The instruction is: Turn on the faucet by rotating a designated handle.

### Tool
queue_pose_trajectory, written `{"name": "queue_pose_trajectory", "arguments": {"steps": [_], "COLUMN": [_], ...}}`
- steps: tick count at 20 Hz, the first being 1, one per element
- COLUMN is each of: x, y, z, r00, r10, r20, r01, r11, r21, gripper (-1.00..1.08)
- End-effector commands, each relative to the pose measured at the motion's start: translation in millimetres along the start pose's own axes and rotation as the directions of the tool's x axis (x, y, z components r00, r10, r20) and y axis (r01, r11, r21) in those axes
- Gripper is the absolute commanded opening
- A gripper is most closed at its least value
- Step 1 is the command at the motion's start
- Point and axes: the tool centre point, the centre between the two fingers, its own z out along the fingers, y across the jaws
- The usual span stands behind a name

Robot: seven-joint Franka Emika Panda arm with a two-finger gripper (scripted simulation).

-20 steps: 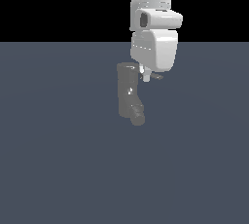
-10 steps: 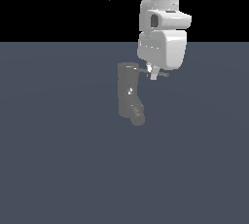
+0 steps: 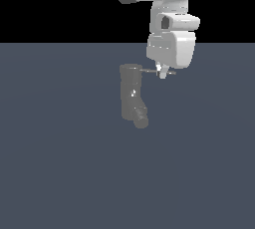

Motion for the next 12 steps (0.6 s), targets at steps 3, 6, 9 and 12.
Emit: {"name": "queue_pose_trajectory", "arguments": {"steps": [3,6,9,12], "x": [17.6,26.0,34.4,42.5], "y": [-10.5,-17.0,-23.4,-29.7], "z": [0.0,-0.1,-0.2,-0.3], "r00": [1.000,1.000,1.000,1.000], "r10": [0.011,0.014,0.017,0.019], "r20": [-0.002,-0.002,-0.003,-0.003], "r01": [-0.011,-0.014,-0.017,-0.019], "r11": [1.000,1.000,1.000,1.000], "r21": [0.004,0.004,0.004,0.004], "gripper": [-1.00,-1.00,-1.00,-1.00]}}
